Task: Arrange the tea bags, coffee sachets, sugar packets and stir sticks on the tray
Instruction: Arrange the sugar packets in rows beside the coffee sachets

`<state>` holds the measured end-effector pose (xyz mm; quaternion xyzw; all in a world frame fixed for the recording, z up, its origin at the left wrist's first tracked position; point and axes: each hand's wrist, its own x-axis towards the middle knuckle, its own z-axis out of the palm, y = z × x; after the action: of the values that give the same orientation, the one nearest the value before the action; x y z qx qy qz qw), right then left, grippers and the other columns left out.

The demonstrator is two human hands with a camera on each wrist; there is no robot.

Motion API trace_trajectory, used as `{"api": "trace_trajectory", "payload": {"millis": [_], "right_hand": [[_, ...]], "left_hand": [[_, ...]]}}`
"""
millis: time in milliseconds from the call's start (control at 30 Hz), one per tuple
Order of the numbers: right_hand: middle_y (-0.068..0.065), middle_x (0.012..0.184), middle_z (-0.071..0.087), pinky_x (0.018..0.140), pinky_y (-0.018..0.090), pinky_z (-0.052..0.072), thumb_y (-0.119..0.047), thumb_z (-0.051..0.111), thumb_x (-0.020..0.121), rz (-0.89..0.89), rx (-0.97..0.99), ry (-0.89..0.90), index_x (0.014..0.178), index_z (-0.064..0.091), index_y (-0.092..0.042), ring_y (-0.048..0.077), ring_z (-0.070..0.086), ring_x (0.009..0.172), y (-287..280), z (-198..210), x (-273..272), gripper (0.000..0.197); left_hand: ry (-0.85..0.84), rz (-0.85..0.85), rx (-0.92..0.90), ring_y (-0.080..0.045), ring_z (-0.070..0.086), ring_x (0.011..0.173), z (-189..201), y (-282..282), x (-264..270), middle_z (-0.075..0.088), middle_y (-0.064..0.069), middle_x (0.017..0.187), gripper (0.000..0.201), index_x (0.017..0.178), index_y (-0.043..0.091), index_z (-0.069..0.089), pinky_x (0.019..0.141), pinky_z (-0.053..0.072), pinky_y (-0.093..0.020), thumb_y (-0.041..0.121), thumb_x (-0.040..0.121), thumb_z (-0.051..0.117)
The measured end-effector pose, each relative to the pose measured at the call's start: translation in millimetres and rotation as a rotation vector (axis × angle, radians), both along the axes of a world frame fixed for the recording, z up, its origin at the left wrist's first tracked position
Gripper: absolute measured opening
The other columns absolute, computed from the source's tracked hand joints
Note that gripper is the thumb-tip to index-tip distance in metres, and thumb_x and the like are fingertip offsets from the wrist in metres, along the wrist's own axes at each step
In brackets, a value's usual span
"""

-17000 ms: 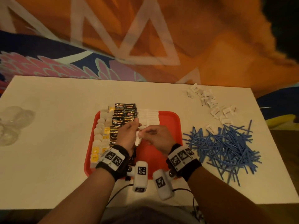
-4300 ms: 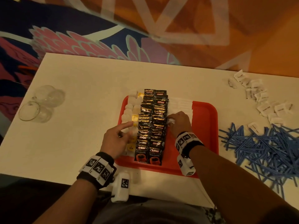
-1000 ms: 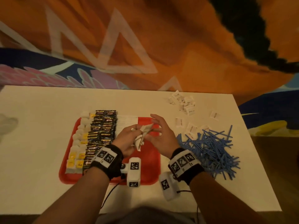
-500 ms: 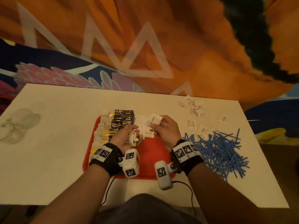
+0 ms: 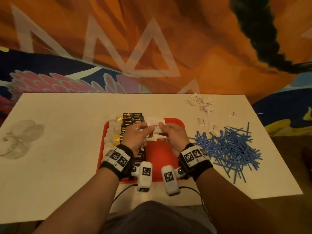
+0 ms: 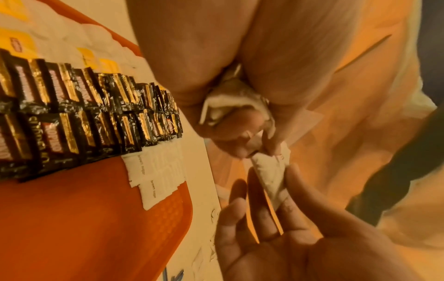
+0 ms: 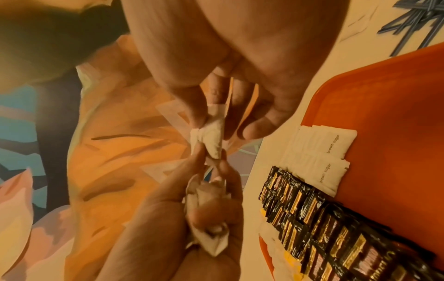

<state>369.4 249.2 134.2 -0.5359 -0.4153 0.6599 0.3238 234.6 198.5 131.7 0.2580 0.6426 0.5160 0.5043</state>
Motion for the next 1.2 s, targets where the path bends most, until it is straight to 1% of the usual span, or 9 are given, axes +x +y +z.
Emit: {"api": "trace_trajectory", "payload": {"millis": [133, 300, 467, 600, 767, 867, 933, 1033, 1200], "right_hand": [[0.004, 0.085, 0.07, 0.062, 0.029, 0.053, -0.011, 0.069, 0.089, 0.037, 0.118, -0.05, 0.083, 0.071, -0.016, 0.016, 0.065, 0.076, 6.4, 0.5, 6.2, 0.008], [0.0, 0.087, 0.074, 0.084, 0.041, 0.055, -0.015, 0.072, 0.087, -0.009, 0.16, -0.078, 0.079, 0.074, -0.023, 0.021, 0.069, 0.088, 18.4, -6.4, 15.3, 0.011], [0.001, 0.079, 0.069, 0.057, 0.025, 0.053, -0.014, 0.071, 0.089, 0.067, 0.053, -0.043, 0.085, 0.069, -0.016, 0.006, 0.062, 0.061, 25.9, -14.1, 32.9, 0.004], [0.001, 0.08, 0.07, 0.062, 0.027, 0.054, -0.015, 0.075, 0.085, 0.116, 0.048, -0.101, 0.085, 0.069, -0.016, 0.013, 0.063, 0.067, 31.7, -29.6, 44.9, 0.006], [0.009, 0.087, 0.073, 0.053, 0.019, 0.049, -0.017, 0.078, 0.082, 0.244, -0.027, -0.161, 0.104, 0.065, -0.004, 0.009, 0.068, 0.065, 27.9, -56.1, 52.1, 0.028], [0.005, 0.082, 0.072, 0.051, 0.016, 0.048, -0.016, 0.077, 0.083, 0.3, -0.04, -0.242, 0.089, 0.064, -0.014, 0.007, 0.067, 0.061, 27.9, -72.9, 56.8, 0.014], [0.003, 0.08, 0.072, 0.058, 0.018, 0.052, -0.017, 0.075, 0.085, 0.317, -0.031, -0.306, 0.083, 0.063, -0.019, 0.007, 0.066, 0.064, 32.9, -86.5, 59.9, 0.013], [0.003, 0.083, 0.075, 0.074, 0.029, 0.057, -0.025, 0.075, 0.084, 0.328, -0.021, -0.432, 0.097, 0.069, -0.014, 0.011, 0.069, 0.075, 44.4, -111.0, 62.1, 0.018], [-0.004, 0.082, 0.073, 0.054, 0.011, 0.04, -0.032, 0.074, 0.085, 0.332, -0.02, -0.564, 0.103, 0.071, -0.017, -0.002, 0.061, 0.068, 63.4, -138.6, 51.4, 0.024]], "left_hand": [[0.092, -0.1, -0.008, -0.013, 0.042, 0.036, 0.5, -0.2, 2.7, 0.065, -0.005, 0.071, 0.009, 0.088, 0.008, 0.067, 0.035, 0.032, -0.018, 0.016, 0.091, 0.071], [0.063, -0.069, -0.006, -0.014, 0.043, 0.039, -3.1, 7.8, 14.7, 0.067, -0.006, 0.076, 0.007, 0.098, 0.011, 0.071, 0.038, 0.034, -0.021, 0.013, 0.091, 0.069], [0.06, -0.012, -0.037, -0.019, 0.045, 0.046, -15.8, 16.1, 24.8, 0.067, -0.015, 0.083, 0.009, 0.098, 0.007, 0.071, 0.042, 0.035, -0.024, 0.011, 0.09, 0.07], [-0.029, 0.041, -0.086, -0.021, 0.045, 0.054, -28.0, 18.5, 32.8, 0.064, -0.007, 0.078, 0.013, 0.088, 0.012, 0.072, 0.042, 0.034, -0.024, 0.025, 0.089, 0.074], [0.09, 0.12, -0.147, -0.011, 0.047, 0.046, -43.5, 18.5, 38.9, 0.062, 0.003, 0.069, 0.023, 0.081, 0.014, 0.071, 0.045, 0.036, -0.022, 0.035, 0.089, 0.073], [0.136, 0.132, -0.195, -0.016, 0.05, 0.047, -56.0, 16.3, 35.6, 0.064, -0.003, 0.066, 0.025, 0.08, 0.011, 0.072, 0.039, 0.035, -0.023, 0.033, 0.093, 0.07], [0.116, 0.175, -0.231, -0.023, 0.056, 0.06, -64.9, 14.1, 28.9, 0.065, -0.002, 0.063, 0.025, 0.081, 0.011, 0.072, 0.04, 0.034, -0.024, 0.033, 0.094, 0.068], [0.054, 0.203, -0.277, -0.019, 0.059, 0.065, -72.1, 8.6, 19.8, 0.065, 0.0, 0.064, 0.023, 0.082, 0.013, 0.071, 0.044, 0.035, -0.024, 0.033, 0.094, 0.068], [0.052, 0.23, -0.298, -0.015, 0.062, 0.063, -74.9, -3.8, 7.6, 0.066, -0.003, 0.072, 0.021, 0.084, 0.013, 0.07, 0.038, 0.035, -0.021, 0.031, 0.095, 0.067]]}}
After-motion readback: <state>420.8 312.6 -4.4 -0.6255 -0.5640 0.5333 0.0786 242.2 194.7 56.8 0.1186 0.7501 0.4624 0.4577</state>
